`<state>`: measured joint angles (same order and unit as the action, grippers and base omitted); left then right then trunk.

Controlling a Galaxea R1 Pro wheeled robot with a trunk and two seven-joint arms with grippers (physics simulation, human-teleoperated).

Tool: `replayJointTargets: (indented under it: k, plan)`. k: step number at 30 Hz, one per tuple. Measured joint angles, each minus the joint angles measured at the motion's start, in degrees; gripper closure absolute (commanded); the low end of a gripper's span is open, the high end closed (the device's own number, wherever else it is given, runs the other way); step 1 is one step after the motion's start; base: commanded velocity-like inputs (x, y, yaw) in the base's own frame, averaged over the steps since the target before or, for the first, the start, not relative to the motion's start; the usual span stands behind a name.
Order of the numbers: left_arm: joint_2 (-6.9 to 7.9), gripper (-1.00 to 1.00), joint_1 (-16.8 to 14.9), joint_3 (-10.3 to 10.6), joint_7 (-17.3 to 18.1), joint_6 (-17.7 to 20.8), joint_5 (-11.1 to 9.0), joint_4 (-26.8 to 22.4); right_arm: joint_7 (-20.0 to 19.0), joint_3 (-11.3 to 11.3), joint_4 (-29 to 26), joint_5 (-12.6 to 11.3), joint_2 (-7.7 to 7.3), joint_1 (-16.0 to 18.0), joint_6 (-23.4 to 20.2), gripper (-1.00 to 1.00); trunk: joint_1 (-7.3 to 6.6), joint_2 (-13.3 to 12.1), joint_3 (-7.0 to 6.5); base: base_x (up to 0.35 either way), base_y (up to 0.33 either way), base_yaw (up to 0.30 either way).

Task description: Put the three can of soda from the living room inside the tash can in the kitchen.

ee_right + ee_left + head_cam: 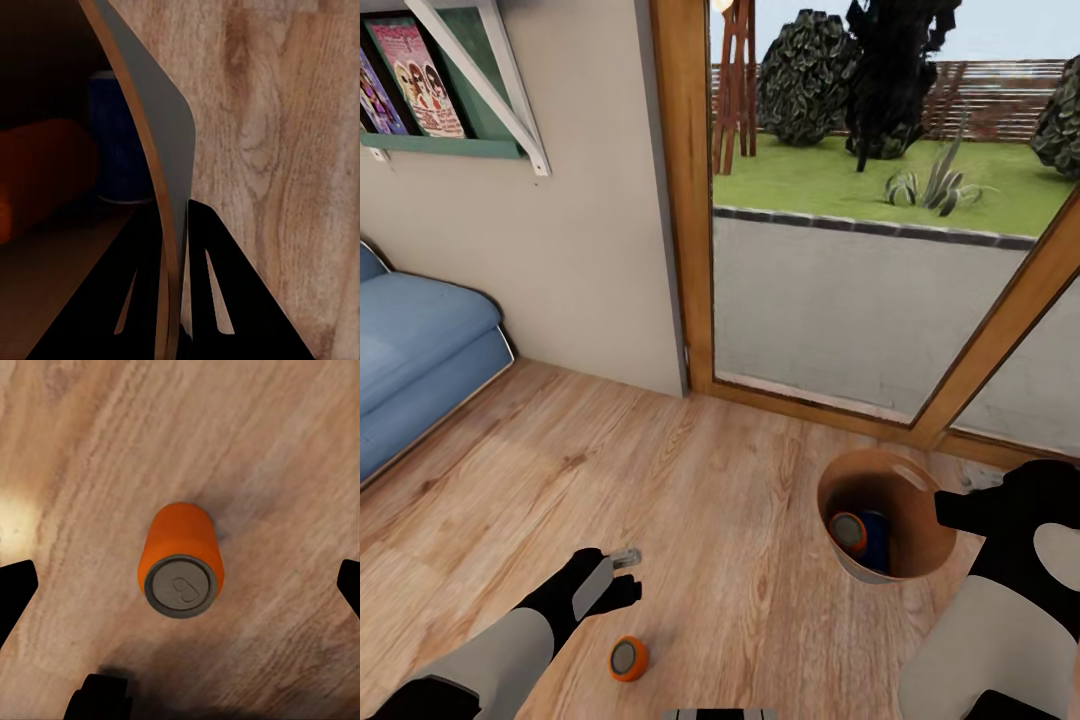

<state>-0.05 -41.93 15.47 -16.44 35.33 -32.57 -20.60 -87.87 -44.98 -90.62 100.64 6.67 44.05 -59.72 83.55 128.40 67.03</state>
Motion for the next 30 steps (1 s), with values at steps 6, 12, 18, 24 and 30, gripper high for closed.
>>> replayJointTargets:
  k: [6, 12, 18, 24, 30]
  plan:
    - [-0.03, -1.00, 0.01, 0.00, 0.00, -0.15, 0.03, 0.41, 0.00, -0.02, 0.00, 0.00, 0.00, 0.03, 0.00, 1.00, 1.31, 2.39, 1.07, 0.000, 0.000, 0.000]
    - [-0.07, -1.00, 0.01, 0.00, 0.00, -1.15, -0.03, 2.12, 0.01, -0.02, 0.00, 0.03, 0.01, 0.01, 0.01, 1.00, 2.63, 4.79, 2.15, 0.000, 0.000, 0.000]
    - [-0.10, -1.00, 0.00, 0.00, 0.00, -1.46, -0.04, 2.45, 0.00, 0.00, 0.00, 0.00, 0.04, 0.02, 0.00, 1.00, 3.29, 6.02, 2.69, 0.000, 0.000, 0.000]
    - [-0.16, -1.00, 0.00, 0.00, 0.00, -1.81, -0.01, 2.48, 0.00, -0.01, 0.00, 0.00, 0.08, 0.00, 0.00, 1.00, 3.29, 6.02, 2.69, 0.000, 0.000, 0.000]
    - [-0.21, -1.00, 0.01, 0.00, 0.00, -2.52, 0.04, 3.29, 0.00, -0.02, 0.00, -0.01, 0.09, 0.01, 0.00, 1.00, 4.61, 8.40, 3.77, 0.000, 0.000, 0.000]
